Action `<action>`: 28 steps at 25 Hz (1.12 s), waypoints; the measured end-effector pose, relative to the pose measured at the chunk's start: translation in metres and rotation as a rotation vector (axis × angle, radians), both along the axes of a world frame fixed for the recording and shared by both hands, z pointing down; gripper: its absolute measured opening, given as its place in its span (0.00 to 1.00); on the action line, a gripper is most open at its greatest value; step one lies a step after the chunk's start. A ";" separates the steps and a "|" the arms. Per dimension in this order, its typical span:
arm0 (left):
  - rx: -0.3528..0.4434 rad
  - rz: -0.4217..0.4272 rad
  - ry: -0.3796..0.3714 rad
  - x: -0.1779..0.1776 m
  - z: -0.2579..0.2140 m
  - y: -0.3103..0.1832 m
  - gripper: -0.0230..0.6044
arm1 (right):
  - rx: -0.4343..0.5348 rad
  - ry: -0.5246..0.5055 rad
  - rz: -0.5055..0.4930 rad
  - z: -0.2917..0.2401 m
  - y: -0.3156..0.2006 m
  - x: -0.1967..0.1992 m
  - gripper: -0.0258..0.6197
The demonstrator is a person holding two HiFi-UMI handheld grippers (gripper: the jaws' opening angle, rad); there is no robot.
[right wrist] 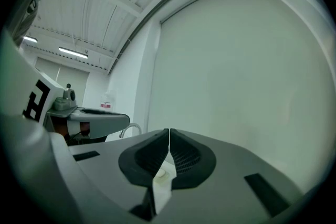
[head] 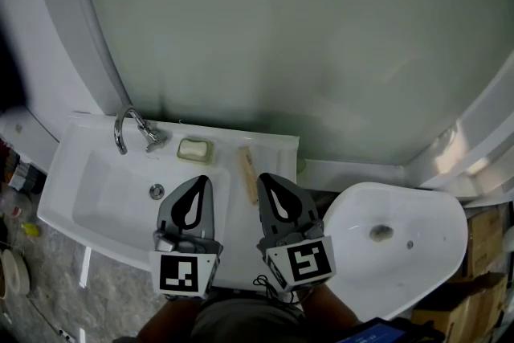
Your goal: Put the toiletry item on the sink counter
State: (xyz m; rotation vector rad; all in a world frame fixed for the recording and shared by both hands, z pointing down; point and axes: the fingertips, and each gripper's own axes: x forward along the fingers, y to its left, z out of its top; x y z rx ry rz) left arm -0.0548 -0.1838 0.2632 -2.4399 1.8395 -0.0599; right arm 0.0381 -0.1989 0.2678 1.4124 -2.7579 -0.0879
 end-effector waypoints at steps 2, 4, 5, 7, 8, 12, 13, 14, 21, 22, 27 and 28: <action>0.004 -0.004 0.000 0.000 -0.002 0.000 0.06 | 0.006 0.001 -0.009 -0.001 0.001 -0.001 0.07; 0.005 -0.006 -0.001 0.000 -0.002 0.000 0.06 | 0.009 0.008 -0.014 -0.001 0.002 -0.002 0.06; 0.004 -0.006 0.000 0.000 -0.001 0.001 0.06 | 0.009 0.012 -0.013 0.000 0.003 -0.001 0.06; 0.002 -0.006 0.002 0.001 -0.001 0.003 0.06 | 0.012 0.009 -0.013 -0.001 0.005 -0.001 0.06; 0.002 -0.006 0.002 0.001 -0.001 0.003 0.06 | 0.013 0.005 -0.014 -0.002 0.006 -0.001 0.06; 0.003 -0.002 -0.001 0.002 -0.001 0.003 0.06 | 0.018 -0.002 -0.019 -0.003 0.005 -0.003 0.06; 0.002 -0.002 0.000 0.002 -0.001 0.003 0.06 | 0.016 -0.004 -0.020 -0.003 0.005 -0.003 0.06; 0.002 -0.002 0.000 0.001 -0.001 0.002 0.06 | 0.014 -0.005 -0.020 -0.003 0.004 -0.003 0.06; 0.003 0.003 -0.004 0.002 -0.001 -0.001 0.06 | 0.009 -0.002 -0.016 0.000 0.002 -0.003 0.06; 0.005 0.004 -0.004 0.001 -0.001 -0.001 0.06 | 0.010 -0.005 -0.017 -0.001 0.001 -0.004 0.06; 0.001 0.005 -0.005 -0.001 -0.001 -0.005 0.06 | 0.013 -0.007 -0.018 -0.002 -0.002 -0.007 0.06; 0.000 0.006 -0.005 -0.002 0.000 -0.006 0.06 | 0.015 -0.006 -0.018 -0.002 -0.004 -0.008 0.06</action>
